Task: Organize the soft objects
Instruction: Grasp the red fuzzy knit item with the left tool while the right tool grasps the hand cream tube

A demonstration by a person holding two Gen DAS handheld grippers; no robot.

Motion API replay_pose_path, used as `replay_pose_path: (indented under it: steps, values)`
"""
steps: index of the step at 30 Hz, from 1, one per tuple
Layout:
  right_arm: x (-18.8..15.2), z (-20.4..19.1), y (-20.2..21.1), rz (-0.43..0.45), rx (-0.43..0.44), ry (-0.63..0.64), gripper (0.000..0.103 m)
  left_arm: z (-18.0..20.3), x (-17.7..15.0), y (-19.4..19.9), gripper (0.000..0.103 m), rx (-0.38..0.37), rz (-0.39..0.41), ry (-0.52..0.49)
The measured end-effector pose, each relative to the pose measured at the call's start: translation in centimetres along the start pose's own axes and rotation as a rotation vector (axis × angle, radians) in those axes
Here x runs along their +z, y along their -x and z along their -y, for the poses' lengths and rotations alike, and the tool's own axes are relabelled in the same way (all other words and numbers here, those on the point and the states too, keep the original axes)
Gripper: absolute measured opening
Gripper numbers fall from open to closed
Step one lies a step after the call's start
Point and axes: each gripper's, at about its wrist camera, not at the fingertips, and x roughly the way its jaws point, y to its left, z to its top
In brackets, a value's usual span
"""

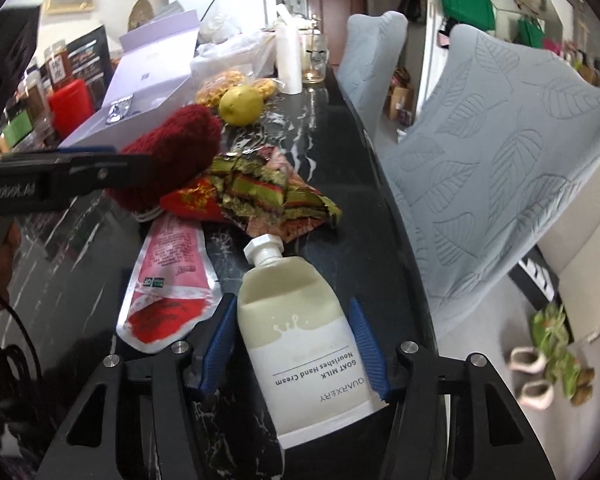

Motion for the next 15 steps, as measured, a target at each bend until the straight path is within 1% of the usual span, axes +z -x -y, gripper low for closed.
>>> replay_pose_path:
  steps: [9,15]
  values:
    - [0.6,0.7,0.0,0.012,0.039,-0.033,0.051,-0.7,1.0,0.3,0.081,-0.032,0.022,-0.011]
    - [1.0,0.7,-0.3,0.011,0.031,-0.033,0.051,-0.5,1.4,-1.9,0.081,-0.030,-0.020,-0.033]
